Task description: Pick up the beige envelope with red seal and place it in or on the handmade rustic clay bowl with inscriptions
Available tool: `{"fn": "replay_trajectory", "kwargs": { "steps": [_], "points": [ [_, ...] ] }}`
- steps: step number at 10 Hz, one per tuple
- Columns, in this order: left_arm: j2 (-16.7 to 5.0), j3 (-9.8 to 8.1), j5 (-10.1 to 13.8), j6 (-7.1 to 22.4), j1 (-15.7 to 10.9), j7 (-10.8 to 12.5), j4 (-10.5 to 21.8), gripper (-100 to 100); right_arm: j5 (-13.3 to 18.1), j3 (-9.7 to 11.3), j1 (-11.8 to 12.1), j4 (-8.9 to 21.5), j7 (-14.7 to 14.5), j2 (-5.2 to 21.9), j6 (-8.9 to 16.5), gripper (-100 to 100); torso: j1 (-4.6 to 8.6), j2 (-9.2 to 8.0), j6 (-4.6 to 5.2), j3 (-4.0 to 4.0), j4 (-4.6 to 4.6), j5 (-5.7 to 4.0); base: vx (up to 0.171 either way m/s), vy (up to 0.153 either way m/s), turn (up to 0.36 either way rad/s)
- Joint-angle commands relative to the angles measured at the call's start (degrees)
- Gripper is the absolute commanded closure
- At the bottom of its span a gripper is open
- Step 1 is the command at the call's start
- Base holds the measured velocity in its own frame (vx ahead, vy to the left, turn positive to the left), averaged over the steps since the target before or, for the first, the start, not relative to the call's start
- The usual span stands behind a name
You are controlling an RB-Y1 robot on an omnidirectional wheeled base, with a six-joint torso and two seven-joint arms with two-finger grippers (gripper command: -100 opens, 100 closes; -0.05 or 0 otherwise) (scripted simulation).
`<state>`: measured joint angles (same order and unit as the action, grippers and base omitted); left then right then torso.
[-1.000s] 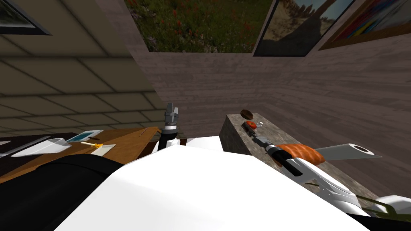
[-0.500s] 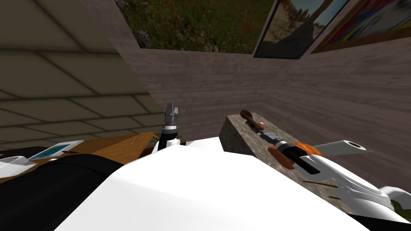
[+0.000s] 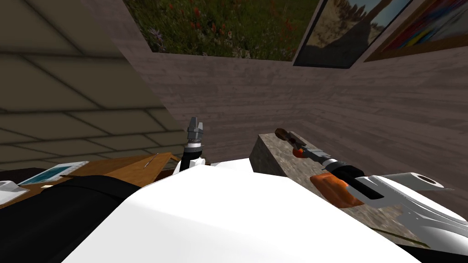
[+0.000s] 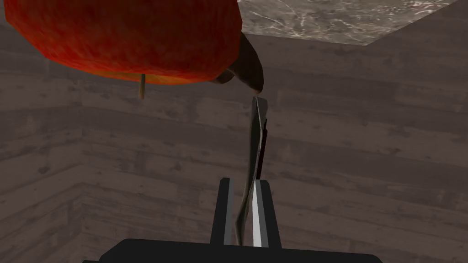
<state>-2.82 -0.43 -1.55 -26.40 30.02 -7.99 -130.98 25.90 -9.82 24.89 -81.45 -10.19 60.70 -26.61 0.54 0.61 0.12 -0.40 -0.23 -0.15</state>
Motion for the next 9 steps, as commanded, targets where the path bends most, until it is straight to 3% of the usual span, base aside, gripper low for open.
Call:
{"fn": "replay_trajectory", "kwargs": {
  "steps": [1,8,9],
  "points": [
    [0.0,0.0,0.0,0.0,0.0,0.0,0.0,0,-0.7,-0.2,-0.6,1.7,0.3,0.6,-1.7,100,0.0,0.0,0.0,0.0,0.0,0.0,0.132,-0.058,0.127],
    [0.0,-0.01,0.0,0.0,0.0,0.0,0.0,0,-4.5,-0.4,-2.3,8.0,1.7,3.6,-9.2,100,0.22,0.14,-0.03,-0.09,-0.04,-0.06,0.137,-0.105,0.19],
    [0.0,-0.01,0.0,0.0,0.0,0.0,0.0,0,-4.2,-0.4,-2.3,7.7,1.5,3.2,-8.5,100,0.26,0.13,-0.05,-0.08,-0.03,-0.07,0.055,-0.074,0.074]
  ]
}}
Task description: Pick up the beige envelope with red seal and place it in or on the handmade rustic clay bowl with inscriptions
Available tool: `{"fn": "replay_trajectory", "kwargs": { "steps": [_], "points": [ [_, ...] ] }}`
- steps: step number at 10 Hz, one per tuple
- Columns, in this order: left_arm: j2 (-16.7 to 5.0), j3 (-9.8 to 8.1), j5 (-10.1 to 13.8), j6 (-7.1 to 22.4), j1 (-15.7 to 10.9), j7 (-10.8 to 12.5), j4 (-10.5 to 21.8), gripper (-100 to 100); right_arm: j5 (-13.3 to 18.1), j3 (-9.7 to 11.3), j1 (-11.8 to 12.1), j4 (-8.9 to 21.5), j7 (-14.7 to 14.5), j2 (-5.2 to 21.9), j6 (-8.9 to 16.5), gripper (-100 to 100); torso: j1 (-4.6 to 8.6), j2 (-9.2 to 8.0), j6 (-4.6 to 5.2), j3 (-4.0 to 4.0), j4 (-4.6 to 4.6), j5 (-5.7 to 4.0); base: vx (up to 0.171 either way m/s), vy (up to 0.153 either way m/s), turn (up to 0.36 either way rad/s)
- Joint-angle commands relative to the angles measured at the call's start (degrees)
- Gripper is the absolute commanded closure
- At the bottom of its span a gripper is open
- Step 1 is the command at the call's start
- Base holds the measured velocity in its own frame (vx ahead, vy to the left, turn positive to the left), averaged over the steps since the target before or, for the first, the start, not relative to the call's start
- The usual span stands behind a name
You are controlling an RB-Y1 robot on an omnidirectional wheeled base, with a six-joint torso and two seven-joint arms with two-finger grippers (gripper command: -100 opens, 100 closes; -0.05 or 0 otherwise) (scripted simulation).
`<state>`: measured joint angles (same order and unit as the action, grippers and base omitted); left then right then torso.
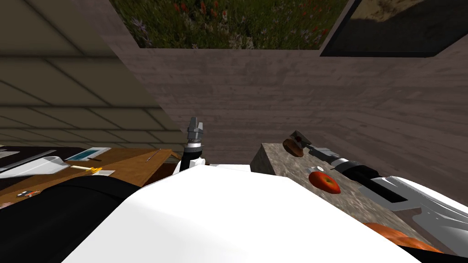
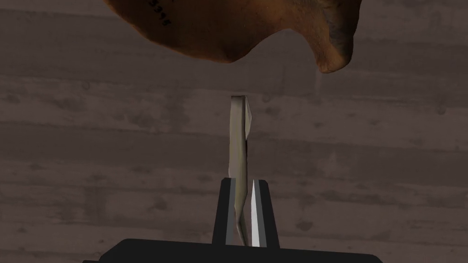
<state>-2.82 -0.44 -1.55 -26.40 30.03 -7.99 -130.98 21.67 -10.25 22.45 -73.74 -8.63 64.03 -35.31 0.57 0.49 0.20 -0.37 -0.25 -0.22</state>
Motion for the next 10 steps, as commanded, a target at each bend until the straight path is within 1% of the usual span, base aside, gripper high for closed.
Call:
{"fn": "replay_trajectory", "kwargs": {
  "steps": [1,5,6,7,8,9,10],
  "points": [
    [0.0,0.0,0.0,0.0,0.0,0.0,0.0,0,0.0,0.0,0.0,0.0,0.0,0.0,0.0,-100,0.0,0.0,0.0,0.0,0.0,0.0,0.013,-0.014,-0.001],
    [0.0,0.01,0.0,0.0,0.0,0.0,0.0,0,0.0,0.0,0.0,0.0,0.0,0.0,0.0,-100,-0.33,-0.36,0.02,0.22,0.09,0.09,0.002,-0.001,0.001],
    [0.0,0.01,0.0,0.0,0.0,0.0,0.0,0,0.0,0.0,0.0,0.0,0.0,0.0,0.0,0,-0.33,-0.37,0.02,0.23,0.1,0.09,0.0,0.0,0.0],
    [0.0,0.01,0.0,0.0,0.0,0.0,0.0,0,-0.5,-0.6,0.1,0.7,1.4,1.7,0.3,-100,-0.34,-0.38,0.02,0.23,0.1,0.1,-0.04,0.02,0.116],
    [0.0,0.01,0.0,0.0,0.0,0.0,0.0,0,-0.8,-1.0,0.2,1.0,2.1,2.5,0.5,-100,-0.39,-0.48,-0.01,0.29,0.12,0.11,-0.082,0.014,0.156],
    [0.0,0.01,0.0,0.0,0.0,0.0,0.0,0,-1.3,-1.6,0.3,1.7,3.5,4.2,0.8,-100,-0.4,-0.61,-0.01,0.36,0.15,0.13,-0.131,0.015,0.186],
    [0.0,0.02,0.0,0.0,0.0,0.0,0.0,0,-1.5,-1.9,0.4,2.0,4.2,5.0,1.0,-100,-0.41,-0.79,0.0,0.47,0.19,0.13,-0.122,0.023,0.135]
  ]
}}
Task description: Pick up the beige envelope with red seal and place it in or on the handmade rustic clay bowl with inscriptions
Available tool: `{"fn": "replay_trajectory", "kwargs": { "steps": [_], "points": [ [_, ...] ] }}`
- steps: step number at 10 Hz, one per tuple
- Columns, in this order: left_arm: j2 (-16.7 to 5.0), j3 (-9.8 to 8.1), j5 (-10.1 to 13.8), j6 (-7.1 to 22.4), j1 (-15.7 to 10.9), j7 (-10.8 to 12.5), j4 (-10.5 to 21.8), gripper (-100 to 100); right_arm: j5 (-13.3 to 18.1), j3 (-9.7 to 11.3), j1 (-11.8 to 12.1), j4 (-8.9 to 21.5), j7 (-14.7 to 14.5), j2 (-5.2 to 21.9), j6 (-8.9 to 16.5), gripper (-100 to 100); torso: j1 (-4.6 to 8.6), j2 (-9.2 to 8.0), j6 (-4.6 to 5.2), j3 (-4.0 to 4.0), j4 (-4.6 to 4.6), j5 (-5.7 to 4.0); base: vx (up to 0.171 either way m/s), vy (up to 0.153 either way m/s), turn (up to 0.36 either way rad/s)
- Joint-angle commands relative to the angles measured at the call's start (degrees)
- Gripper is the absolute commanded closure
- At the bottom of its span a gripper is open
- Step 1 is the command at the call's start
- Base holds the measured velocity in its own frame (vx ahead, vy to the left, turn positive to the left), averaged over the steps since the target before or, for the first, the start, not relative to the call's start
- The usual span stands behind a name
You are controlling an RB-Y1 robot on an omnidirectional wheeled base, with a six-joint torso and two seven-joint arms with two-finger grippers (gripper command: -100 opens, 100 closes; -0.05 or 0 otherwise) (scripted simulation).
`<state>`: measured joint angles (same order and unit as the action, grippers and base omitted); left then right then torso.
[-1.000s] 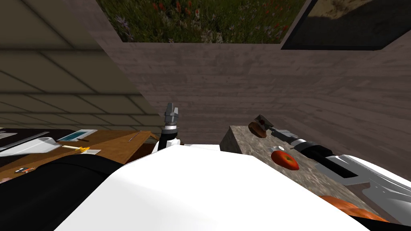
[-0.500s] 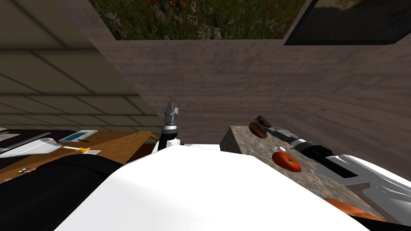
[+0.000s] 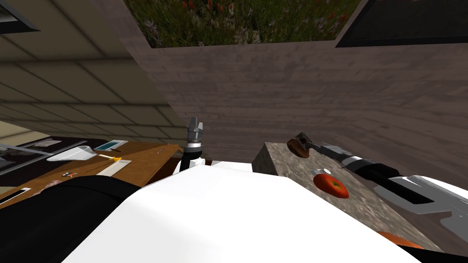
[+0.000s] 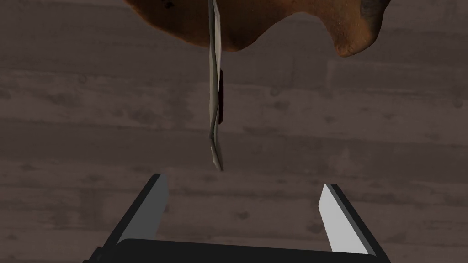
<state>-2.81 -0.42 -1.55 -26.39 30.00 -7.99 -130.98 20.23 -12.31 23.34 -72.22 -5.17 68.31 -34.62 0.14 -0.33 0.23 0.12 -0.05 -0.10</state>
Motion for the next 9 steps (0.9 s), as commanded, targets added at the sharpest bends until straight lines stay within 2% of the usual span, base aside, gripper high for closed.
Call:
{"fn": "replay_trajectory", "kwargs": {
  "steps": [1,2,3,4,9],
  "points": [
    [0.0,0.0,0.0,0.0,0.0,0.0,0.0,0,-0.6,-0.5,-0.3,1.2,2.1,2.4,0.6,-100,0.0,0.0,0.0,0.0,0.0,0.0,-0.114,0.032,0.15],
    [0.0,0.0,0.0,0.0,0.0,0.0,0.0,0,-0.9,-0.8,-0.3,1.5,2.8,3.2,0.7,-100,-0.03,0.01,-0.02,0.0,0.0,0.02,-0.097,0.045,0.132],
    [0.0,0.0,0.0,0.0,0.0,0.0,0.0,0,-0.7,-0.5,-0.4,1.3,2.2,2.6,0.6,-100,-0.07,0.06,-0.01,-0.04,-0.01,0.01,-0.037,0.021,0.019],
    [0.0,0.0,0.0,0.0,0.0,0.0,0.0,0,-0.7,-0.5,-0.5,1.4,2.4,2.7,0.6,0,0.01,0.22,0.03,-0.12,-0.05,-0.01,-0.007,0.004,-0.006],
    [0.0,-0.01,0.0,0.0,0.0,0.0,0.0,0,-0.7,-0.5,-0.5,1.4,2.4,2.7,0.6,0,0.12,0.44,0.01,-0.26,-0.1,-0.04,0.0,0.0,0.0]
  ]
}}
